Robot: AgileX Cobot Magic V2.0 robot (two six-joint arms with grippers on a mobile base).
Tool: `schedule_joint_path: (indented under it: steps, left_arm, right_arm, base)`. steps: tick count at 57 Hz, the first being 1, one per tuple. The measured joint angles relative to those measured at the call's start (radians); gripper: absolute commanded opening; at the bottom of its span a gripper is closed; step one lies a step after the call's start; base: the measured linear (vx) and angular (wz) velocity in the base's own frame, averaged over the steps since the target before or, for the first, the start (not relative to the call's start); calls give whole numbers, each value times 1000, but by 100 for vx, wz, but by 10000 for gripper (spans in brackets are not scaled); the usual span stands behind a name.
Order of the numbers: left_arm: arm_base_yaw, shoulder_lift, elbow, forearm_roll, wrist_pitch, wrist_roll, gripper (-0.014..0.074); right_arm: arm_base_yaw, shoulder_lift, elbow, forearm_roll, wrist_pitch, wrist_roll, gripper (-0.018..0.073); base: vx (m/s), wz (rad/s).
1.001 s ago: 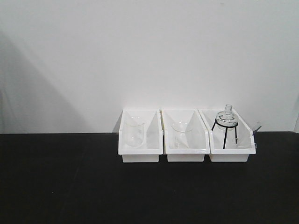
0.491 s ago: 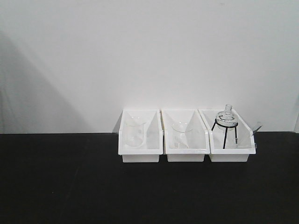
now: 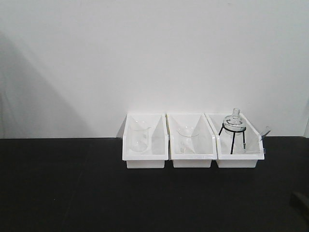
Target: Sort red and green spoons into left cabinet
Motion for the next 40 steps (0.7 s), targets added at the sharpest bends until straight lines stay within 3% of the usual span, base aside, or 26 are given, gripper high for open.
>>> schedule_joint_path:
  steps: [7,18,30,40]
  left_arm:
    - [0,0,0,0,0,0,548]
    - [0,0,0,0,4,0,548]
    - [0,0,0,0,27,0,548]
    - [0,0,0,0,55,0,548]
  right_arm:
    - [0,81,-23,58,171,-238,664]
    - [0,227,-30,266,315,-615,608]
    - [0,347,-35,447,325,-891,586]
    - [0,447,-37,531,287,-1016,586]
  base:
    - [0,0]
    - [0,0]
    - [0,0]
    - [0,0]
